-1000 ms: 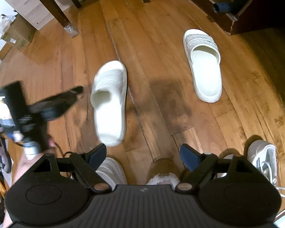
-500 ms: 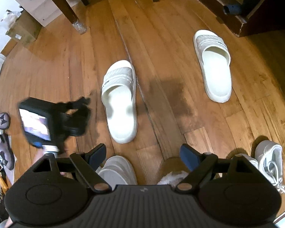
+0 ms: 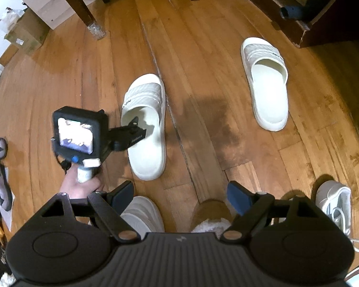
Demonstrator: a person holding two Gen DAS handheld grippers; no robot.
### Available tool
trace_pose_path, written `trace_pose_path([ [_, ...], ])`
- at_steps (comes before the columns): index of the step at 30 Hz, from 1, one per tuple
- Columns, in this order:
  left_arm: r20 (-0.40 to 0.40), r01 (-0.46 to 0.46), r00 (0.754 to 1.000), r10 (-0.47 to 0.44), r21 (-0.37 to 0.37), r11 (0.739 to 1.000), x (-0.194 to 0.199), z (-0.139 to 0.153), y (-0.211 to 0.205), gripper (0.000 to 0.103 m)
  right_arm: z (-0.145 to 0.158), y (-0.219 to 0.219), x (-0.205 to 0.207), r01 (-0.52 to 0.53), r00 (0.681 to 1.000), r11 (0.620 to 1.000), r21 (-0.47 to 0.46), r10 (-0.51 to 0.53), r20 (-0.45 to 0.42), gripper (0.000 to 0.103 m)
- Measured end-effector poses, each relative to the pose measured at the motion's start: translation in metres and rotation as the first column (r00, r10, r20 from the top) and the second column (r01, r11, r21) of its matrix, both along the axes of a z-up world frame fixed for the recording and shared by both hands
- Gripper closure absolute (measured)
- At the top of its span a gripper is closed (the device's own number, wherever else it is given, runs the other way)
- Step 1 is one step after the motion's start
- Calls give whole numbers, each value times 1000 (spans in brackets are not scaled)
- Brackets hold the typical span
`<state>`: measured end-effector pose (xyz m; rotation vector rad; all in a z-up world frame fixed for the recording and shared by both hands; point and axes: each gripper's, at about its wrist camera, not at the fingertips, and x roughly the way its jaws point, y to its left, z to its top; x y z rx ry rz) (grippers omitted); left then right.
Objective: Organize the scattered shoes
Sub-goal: 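Carry the white NEON slide with the left gripper toward the charm clogs, then lower the slide beside the clogs and open the left gripper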
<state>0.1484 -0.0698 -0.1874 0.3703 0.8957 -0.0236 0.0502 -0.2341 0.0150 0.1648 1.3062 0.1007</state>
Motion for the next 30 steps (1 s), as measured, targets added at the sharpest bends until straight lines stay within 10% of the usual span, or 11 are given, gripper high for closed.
trace_pose_path([
  [4,15,-126,992,126,9,992,15,-6,1,44,1,-2,-2,11,1000,1000,-14,-10,9,17],
  [6,19,-194,981,195,-32,980,16,1,5,92,-1,-2,-3,5,1000,1000,-19,-5,2,17],
  [22,-35,-308,951,306,-159,938,-58,113,108,93,-27,20,0,-30,993,987,158,47,-106,17],
  [30,-263,-485,857,442,-123,866,-181,143,188,89,-47,82,-28,-215,952,956,199,250,-175,17],
])
